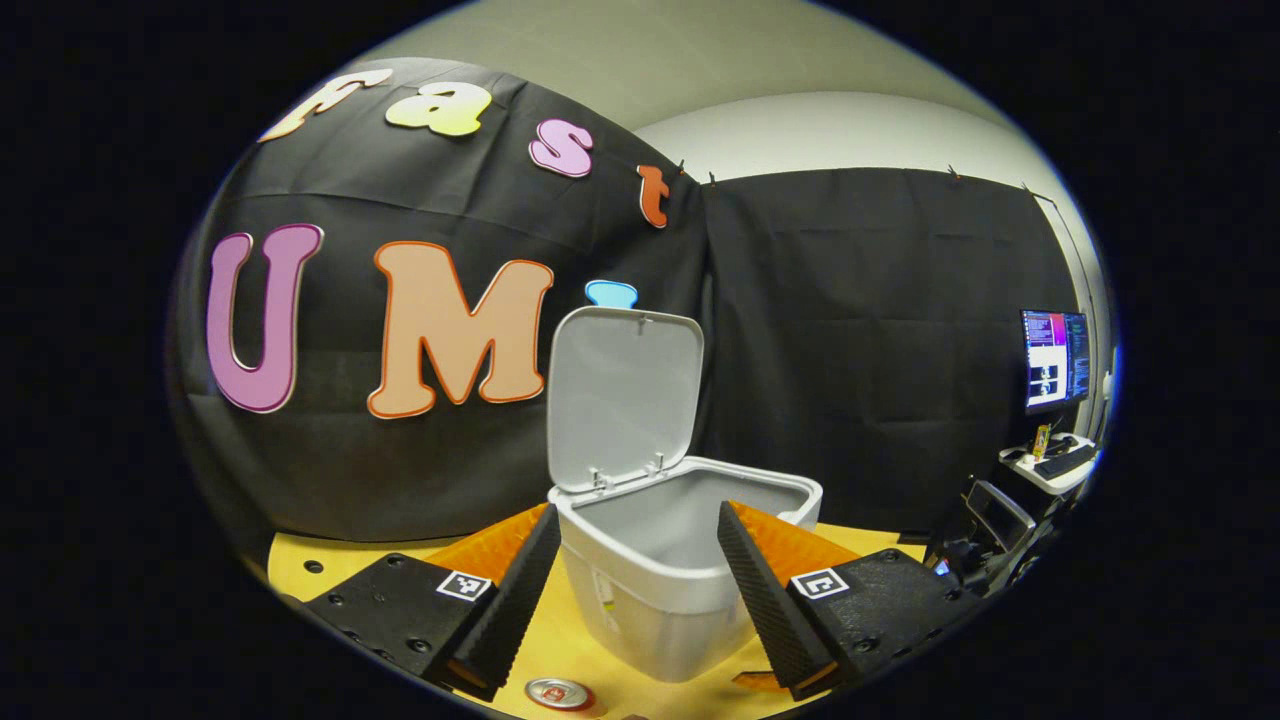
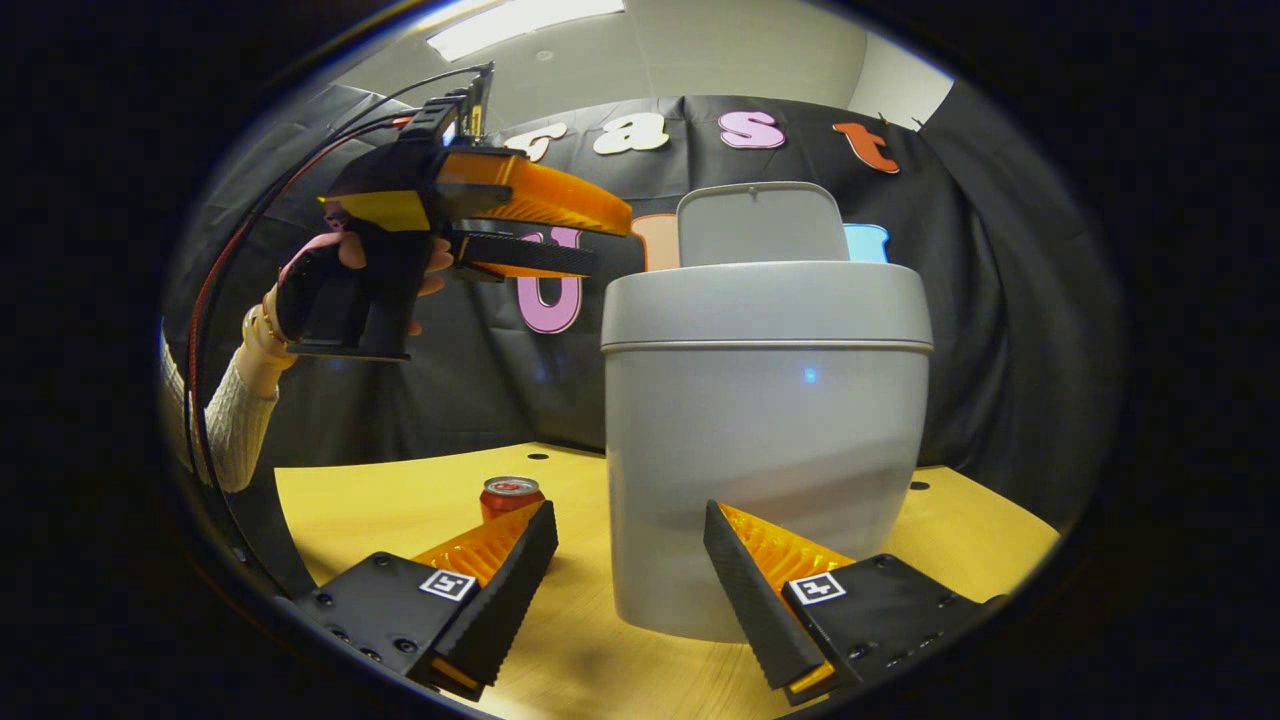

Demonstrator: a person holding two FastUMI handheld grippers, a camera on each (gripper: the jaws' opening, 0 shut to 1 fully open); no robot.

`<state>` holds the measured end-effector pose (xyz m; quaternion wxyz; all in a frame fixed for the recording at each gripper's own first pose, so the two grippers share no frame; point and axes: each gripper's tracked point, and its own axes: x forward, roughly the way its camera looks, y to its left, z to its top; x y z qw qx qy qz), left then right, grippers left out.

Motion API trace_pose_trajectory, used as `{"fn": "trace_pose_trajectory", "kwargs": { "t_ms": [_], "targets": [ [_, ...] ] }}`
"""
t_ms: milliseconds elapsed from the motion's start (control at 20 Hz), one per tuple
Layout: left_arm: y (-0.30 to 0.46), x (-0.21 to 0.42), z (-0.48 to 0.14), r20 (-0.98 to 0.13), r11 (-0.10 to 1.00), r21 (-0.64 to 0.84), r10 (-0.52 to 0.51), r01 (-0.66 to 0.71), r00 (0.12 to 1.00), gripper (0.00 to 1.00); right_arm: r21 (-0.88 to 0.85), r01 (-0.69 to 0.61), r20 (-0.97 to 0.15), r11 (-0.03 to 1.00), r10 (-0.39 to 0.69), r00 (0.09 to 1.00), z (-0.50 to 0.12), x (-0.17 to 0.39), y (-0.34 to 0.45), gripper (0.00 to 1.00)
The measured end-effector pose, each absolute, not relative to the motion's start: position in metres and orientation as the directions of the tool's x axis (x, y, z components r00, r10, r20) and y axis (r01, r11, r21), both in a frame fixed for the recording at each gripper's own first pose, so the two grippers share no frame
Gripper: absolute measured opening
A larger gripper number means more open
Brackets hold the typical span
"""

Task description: Press the lid of the desktop garbage bin to open it, pick up the crumpled paper on the desktop and throw it into the bin, then pick up the pop can on the desktop and drop it into the bin, and finally close the garbage bin lid.

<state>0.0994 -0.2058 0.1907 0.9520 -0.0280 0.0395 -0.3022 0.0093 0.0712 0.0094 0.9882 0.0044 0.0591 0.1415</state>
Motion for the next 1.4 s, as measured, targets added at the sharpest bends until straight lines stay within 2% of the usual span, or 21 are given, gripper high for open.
{"fn": "trace_pose_trajectory", "kwargs": {
  "t_ms": [350, 800, 950, 1150, 1300, 1350, 1400],
  "targets": [
    [-0.148, 0.067, 0.163, -0.076, 0.876, -0.061, -0.482, 0.478, 0.873, 0.93, 0.047, -0.338, -0.126, 0.940, 0.341, 0.932, 0.007, 0.010, 0.110, 0.98],
    [-0.080, 0.028, 0.105, -0.130, 0.925, -0.116, -0.374, 0.361, 0.918, 0.93, 0.042, -0.410, -0.180, 0.911, 0.410, 0.894, -0.011, 0.022, 0.168, 0.98],
    [-0.067, 0.019, 0.084, -0.149, 0.932, -0.097, -0.361, 0.350, 0.921, 0.93, 0.040, -0.411, -0.206, 0.911, 0.410, 0.888, -0.021, 0.029, 0.179, 0.98],
    [-0.056, 0.010, 0.065, -0.149, 0.927, -0.147, -0.366, 0.345, 0.919, 0.93, 0.047, -0.403, -0.276, 0.914, 0.400, 0.874, -0.043, 0.041, 0.195, 0.98],
    [-0.038, 0.008, 0.049, -0.172, 0.941, -0.123, -0.332, 0.314, 0.928, 0.93, 0.029, -0.385, -0.305, 0.922, 0.375, 0.875, -0.052, 0.052, 0.202, 0.98],
    [-0.034, 0.008, 0.044, -0.179, 0.944, -0.118, -0.325, 0.308, 0.928, 0.93, 0.024, -0.382, -0.311, 0.924, 0.370, 0.875, -0.055, 0.056, 0.205, 1.00],
    [-0.033, 0.007, 0.041, -0.187, 0.943, -0.118, -0.329, 0.311, 0.926, 0.94, 0.019, -0.381, -0.319, 0.924, 0.367, 0.874, -0.058, 0.059, 0.208, 0.98]
  ]
}}
